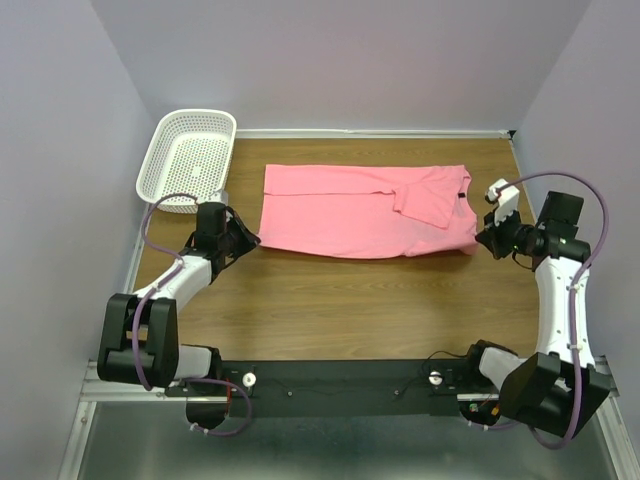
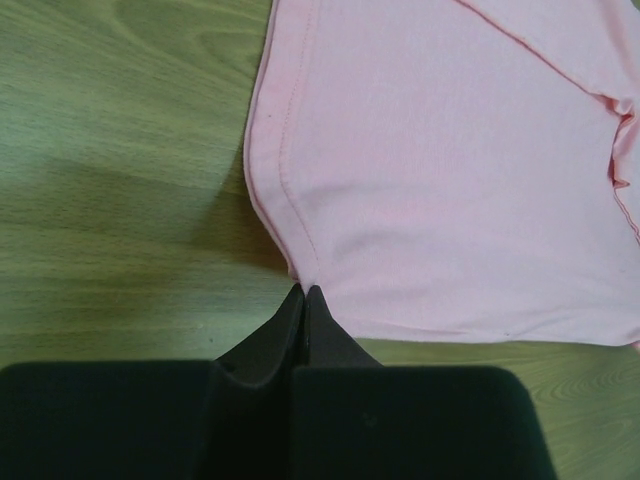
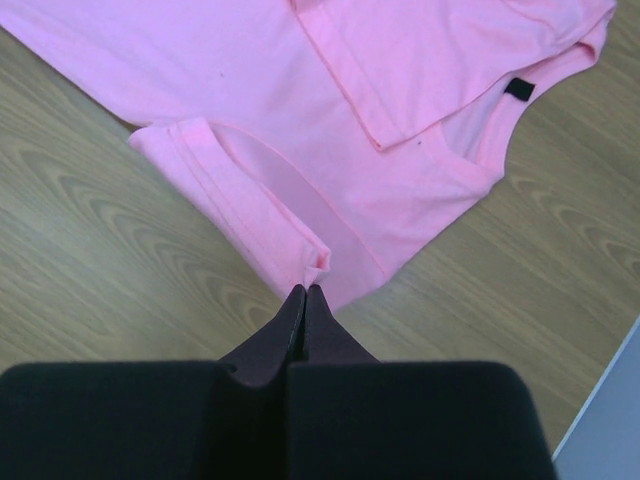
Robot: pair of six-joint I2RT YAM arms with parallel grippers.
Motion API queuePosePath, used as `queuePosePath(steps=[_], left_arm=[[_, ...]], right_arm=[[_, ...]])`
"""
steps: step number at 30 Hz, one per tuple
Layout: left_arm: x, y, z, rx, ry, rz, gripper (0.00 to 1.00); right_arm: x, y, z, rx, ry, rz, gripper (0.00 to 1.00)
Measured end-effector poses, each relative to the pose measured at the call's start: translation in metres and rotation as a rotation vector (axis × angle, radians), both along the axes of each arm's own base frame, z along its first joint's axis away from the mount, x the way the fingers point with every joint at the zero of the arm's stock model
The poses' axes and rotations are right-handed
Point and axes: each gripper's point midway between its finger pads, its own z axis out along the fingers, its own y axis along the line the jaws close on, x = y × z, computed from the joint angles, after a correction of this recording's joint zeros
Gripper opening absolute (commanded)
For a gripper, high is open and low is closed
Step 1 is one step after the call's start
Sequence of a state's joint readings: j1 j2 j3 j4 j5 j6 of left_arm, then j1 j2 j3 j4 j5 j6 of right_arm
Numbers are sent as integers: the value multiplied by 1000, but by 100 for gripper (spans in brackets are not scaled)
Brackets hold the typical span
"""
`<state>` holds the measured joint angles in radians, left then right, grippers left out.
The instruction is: Fold and stack the t-shirts
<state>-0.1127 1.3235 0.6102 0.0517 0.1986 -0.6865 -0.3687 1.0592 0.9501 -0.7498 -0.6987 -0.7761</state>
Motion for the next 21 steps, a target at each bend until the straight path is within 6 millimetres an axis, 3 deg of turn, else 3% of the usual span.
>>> queuePosePath(steps=[15,16,17,20,21], left_arm=[[-1,-3,-4,-5,9,-22,1],[-1,-3,-3,-6,8,-23,1],[-1,-3,-3,-6,7,-23,1],[-1,-3,-3,-6,7,-24,1],[-1,-3,-3,-6,6,-25,1]], right_arm=[[-40,5,-73,-73,209,205,1],[-43,5,-79,-74,231,216,5],[-46,4,-84,-78,254,224,27],[-53,0,-96,-98,309,246,60],[-54,0,-98,-100,319,247,66]])
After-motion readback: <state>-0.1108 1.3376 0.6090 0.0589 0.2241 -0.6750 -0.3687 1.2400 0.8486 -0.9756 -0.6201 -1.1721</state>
